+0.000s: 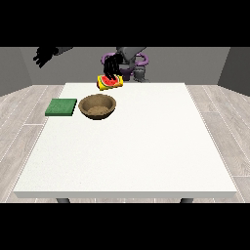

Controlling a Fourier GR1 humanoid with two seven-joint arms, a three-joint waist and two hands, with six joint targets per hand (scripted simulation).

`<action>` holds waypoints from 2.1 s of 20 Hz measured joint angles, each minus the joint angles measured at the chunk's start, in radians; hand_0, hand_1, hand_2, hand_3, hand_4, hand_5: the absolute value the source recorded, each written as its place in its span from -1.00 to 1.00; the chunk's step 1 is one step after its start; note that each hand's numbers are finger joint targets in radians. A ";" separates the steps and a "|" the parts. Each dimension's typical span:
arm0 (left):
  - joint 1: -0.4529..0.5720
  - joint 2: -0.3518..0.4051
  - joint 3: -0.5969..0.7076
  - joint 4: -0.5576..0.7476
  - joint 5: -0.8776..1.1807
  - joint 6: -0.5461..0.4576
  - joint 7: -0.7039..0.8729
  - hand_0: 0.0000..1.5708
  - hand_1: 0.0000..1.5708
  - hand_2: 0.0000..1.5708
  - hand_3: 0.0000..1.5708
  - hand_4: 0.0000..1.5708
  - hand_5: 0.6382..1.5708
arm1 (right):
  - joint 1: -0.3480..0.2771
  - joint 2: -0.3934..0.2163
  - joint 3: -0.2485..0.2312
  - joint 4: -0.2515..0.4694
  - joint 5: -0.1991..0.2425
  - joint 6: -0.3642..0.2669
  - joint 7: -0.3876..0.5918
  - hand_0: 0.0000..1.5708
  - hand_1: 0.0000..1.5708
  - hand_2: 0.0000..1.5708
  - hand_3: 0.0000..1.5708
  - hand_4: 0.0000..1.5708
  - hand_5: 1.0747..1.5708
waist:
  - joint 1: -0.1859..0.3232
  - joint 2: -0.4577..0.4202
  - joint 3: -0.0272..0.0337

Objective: Pick the cup and pour the ball into the bowl, then pick the bowl and place it on the pad

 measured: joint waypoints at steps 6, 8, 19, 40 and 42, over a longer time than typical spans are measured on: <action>0.016 0.000 -0.051 -0.119 -0.030 -0.149 -0.007 -1.00 -1.00 0.40 0.96 0.41 1.00 | -0.028 -0.010 -0.014 0.030 0.003 -0.025 -0.008 -1.00 -1.00 -1.00 -0.94 -0.09 0.91 | 0.035 -0.004 -0.0004; 0.023 0.015 -0.023 -0.150 -0.022 -0.137 -0.029 -0.59 -0.59 0.90 0.97 0.41 1.00 | -0.025 -0.021 -0.025 0.037 -0.005 -0.029 0.007 -1.00 -1.00 -1.00 -0.94 -0.09 0.91 | 0.061 -0.018 -0.0010; 0.109 0.095 0.426 -0.441 0.454 0.107 -0.236 -1.00 -1.00 -1.00 -1.00 0.46 0.99 | -0.030 -0.042 -0.083 0.056 0.000 -0.128 0.005 -1.00 -1.00 -1.00 -1.00 0.00 0.94 | 0.262 0.000 -0.0111; 0.147 0.374 1.048 -0.682 1.363 -0.444 -0.432 -1.00 -1.00 -1.00 -1.00 0.27 0.94 | -0.086 0.097 -0.105 0.254 0.024 -0.236 -0.238 -1.00 -1.00 -1.00 -1.00 -0.24 0.94 | 0.443 0.220 -0.0006; 0.165 0.397 1.060 -0.699 1.383 -0.464 -0.428 -1.00 -1.00 -1.00 -1.00 0.28 0.92 | -0.114 0.097 -0.099 0.299 0.029 -0.232 -0.262 -1.00 -1.00 -1.00 -1.00 -0.27 0.95 | 0.438 0.229 -0.0007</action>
